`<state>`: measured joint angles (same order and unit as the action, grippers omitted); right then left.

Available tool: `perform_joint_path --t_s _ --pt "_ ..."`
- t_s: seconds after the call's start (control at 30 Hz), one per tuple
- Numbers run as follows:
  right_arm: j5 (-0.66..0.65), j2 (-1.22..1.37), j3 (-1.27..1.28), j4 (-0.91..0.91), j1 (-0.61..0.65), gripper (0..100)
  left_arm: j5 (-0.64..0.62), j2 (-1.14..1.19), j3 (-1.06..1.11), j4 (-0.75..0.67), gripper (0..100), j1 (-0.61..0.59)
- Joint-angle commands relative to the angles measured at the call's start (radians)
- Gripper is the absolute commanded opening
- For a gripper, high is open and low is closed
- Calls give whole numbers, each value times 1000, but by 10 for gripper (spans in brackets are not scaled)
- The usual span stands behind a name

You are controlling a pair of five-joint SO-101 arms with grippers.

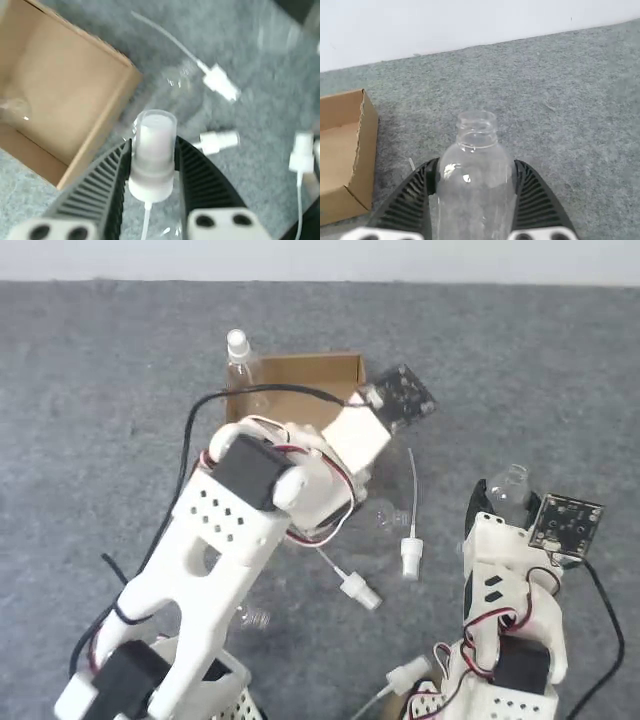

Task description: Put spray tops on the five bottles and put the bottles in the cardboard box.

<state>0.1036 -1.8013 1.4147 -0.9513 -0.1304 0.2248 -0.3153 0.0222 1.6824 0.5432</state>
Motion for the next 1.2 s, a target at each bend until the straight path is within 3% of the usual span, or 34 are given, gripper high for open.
perform_joint_path --t_s 0.0,0.17,0.47,0.77,1.17 --pt "40 -13 -8 19 48 6 -77 -5 -159 5 62 -5" --pt "46 -15 -8 19 62 6 -144 -5 -243 0 62 0" --pt "41 -15 -8 18 93 6 -233 -6 -262 -130 62 0" --pt "38 -15 -17 -21 148 6 -299 -170 -252 -232 62 0" --pt "-12 -15 -23 -58 239 6 -385 -407 59 -482 62 -11"
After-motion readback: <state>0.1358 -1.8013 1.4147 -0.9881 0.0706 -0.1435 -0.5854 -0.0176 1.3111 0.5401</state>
